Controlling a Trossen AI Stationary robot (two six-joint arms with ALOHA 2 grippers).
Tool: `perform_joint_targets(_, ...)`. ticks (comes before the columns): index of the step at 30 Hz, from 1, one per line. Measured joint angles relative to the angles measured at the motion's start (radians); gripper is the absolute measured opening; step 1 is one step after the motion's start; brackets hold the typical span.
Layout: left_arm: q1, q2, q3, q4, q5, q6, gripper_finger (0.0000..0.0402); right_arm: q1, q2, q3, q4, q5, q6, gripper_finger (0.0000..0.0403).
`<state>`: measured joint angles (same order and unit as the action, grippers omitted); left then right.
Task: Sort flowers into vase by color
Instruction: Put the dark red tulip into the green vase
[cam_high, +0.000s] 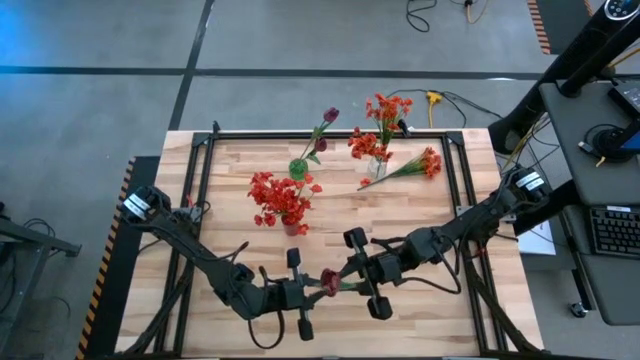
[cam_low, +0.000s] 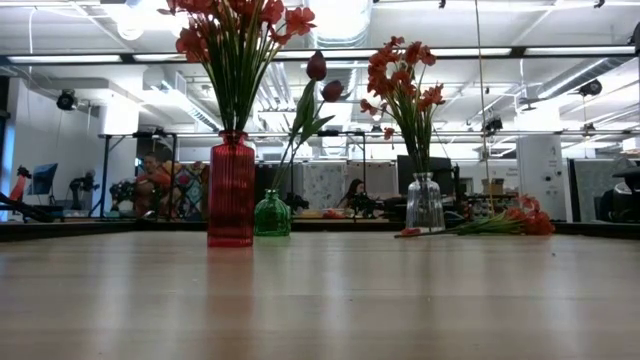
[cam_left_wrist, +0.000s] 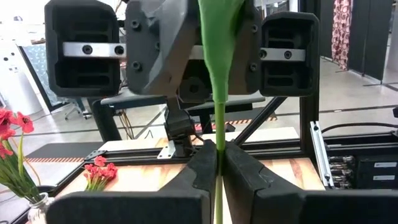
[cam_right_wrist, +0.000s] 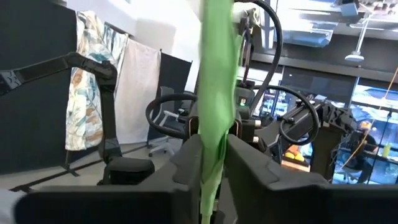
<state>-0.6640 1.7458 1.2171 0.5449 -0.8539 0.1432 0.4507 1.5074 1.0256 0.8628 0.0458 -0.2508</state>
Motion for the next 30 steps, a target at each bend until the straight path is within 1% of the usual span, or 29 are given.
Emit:
perform_joint_targets(6, 0.000, 0.000, 0.000, 0.000, 0.000, 0.004, 0.0001, 0.000, -0.022, -0.002, -0.051, 0.007, 0.019, 0.0134)
perform_joint_targets(9, -0.001, -0.004, 0.000, 0.000, 0.000, 0.018, 0.0001, 0.000, -0.057, -0.002, -0.106, 0.008, 0.032, 0.0156)
perform_joint_targets(13, -0.005, -0.019, 0.000, -0.002, 0.000, 0.040, 0.0001, 0.000, -0.121, -0.002, -0.213, 0.008, 0.039, 0.0175)
perform_joint_targets(17, -0.007, -0.054, 0.000, -0.057, 0.000, 0.043, 0.0001, 0.000, -0.193, -0.002, -0.328, 0.009, 0.066, 0.0184)
perform_joint_targets(22, -0.012, -0.156, 0.000, -0.155, 0.000, 0.058, 0.0001, 0.001, -0.272, -0.002, -0.442, 0.026, 0.086, 0.0182)
perform_joint_targets(30, -0.017, -0.399, 0.000, -0.344, 0.000, 0.071, 0.0000, 0.000, -0.344, -0.002, -0.666, 0.156, 0.099, 0.0179)
